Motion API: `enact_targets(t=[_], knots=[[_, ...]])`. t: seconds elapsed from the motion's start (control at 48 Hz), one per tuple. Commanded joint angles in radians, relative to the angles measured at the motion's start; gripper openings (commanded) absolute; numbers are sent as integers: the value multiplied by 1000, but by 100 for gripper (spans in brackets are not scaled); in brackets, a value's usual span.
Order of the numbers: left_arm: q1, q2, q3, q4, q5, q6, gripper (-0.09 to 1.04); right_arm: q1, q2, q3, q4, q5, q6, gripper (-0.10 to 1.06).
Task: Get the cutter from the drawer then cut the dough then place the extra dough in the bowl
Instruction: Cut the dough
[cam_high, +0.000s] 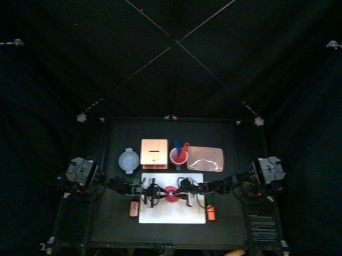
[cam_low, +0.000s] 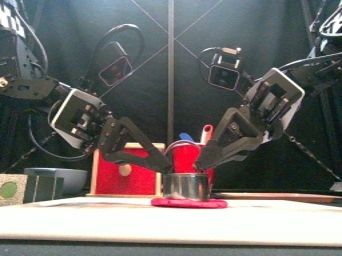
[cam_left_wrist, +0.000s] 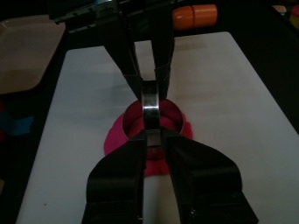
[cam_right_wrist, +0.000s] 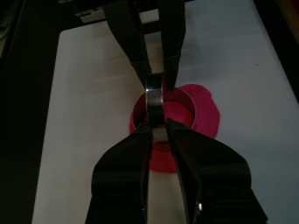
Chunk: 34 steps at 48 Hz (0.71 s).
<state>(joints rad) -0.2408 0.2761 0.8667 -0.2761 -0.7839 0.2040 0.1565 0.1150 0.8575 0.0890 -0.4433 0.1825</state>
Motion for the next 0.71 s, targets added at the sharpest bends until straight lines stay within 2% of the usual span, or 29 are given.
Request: enact_targets(t=[0.021, 0.708], knots=[[-3, -12, -15, 3, -2, 2, 54, 3, -17, -15, 0, 3, 3, 56], [20, 8, -23, 0, 118, -9, 51, -3, 54, 3, 6, 49, 8, 56]])
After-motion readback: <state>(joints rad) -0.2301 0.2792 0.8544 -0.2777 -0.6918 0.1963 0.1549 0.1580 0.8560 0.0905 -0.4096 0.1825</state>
